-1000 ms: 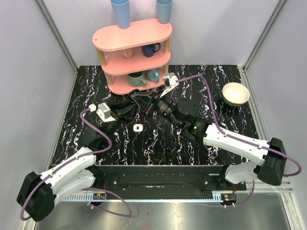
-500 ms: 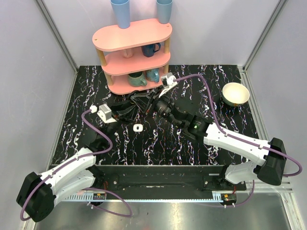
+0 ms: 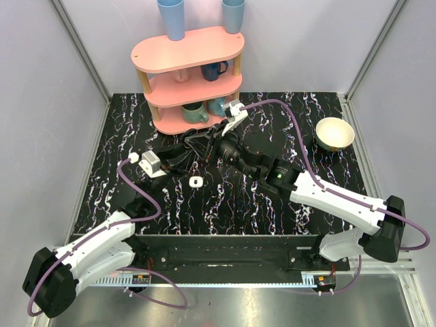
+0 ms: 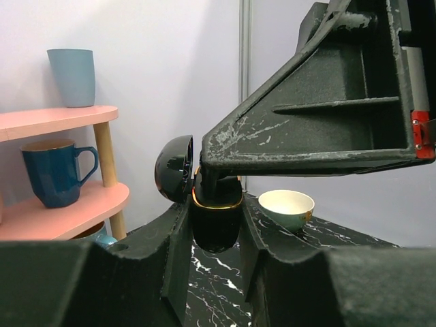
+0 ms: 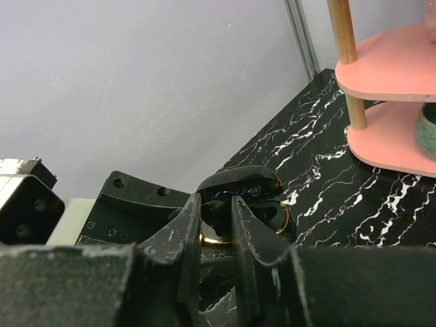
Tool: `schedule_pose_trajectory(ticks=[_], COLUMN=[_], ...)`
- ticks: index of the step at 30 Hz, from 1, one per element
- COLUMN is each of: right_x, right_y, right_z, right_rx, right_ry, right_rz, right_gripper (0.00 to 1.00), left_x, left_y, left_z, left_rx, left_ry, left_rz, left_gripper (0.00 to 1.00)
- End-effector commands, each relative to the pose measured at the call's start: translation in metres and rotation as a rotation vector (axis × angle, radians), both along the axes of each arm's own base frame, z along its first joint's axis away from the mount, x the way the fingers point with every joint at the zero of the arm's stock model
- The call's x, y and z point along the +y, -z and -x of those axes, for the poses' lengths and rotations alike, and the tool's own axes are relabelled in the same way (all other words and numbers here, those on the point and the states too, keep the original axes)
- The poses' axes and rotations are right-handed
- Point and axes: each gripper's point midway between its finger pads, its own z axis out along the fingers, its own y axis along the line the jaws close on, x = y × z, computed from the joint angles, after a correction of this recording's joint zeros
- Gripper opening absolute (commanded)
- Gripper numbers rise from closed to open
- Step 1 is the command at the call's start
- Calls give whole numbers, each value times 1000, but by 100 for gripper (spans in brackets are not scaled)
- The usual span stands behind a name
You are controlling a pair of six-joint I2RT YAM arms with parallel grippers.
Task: Insert the wireless bluetooth earbuds into the charging case
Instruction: Insert the left earbud into the left side groove of the charging case.
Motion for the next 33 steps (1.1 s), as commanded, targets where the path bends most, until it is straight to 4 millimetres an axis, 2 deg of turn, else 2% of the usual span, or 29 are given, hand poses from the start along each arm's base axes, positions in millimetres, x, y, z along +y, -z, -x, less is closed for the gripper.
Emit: schedule_pose_trajectory(ticks=[1, 4, 5, 6, 15, 18, 25, 30, 33], right_x=[-1, 0, 0, 0, -2, -5, -28, -42, -67], right_y=[4, 3, 2, 2, -6, -17, -50, -59, -61], right_z=[-5, -6, -6, -7, -6, -3, 2, 6, -1], right_rx=[8, 5, 5, 2, -21, -51, -130, -175, -205], right_ry=[24, 28, 28, 30, 30, 21, 64, 83, 185], right_rz=[45, 51, 51, 51, 36, 12, -47, -50, -53], right_gripper=[20, 27, 35, 38, 44, 52, 63, 67, 68], left_x=[7, 7, 6, 6, 6, 7, 15, 23, 29], left_y=[-33, -34, -33, -33, -30, -26, -14, -5, -1], left_z=[15, 16, 16, 15, 13, 10, 3, 3, 4], left_rx=[-123, -123, -120, -119, -100, -80, -31, -18, -8], left_ry=[4, 6, 9, 9, 5, -6, -62, -98, -121], left_rz=[43, 45, 43, 42, 44, 42, 45, 39, 38], left_gripper=[0, 0, 0, 0, 0, 0, 0, 0, 0])
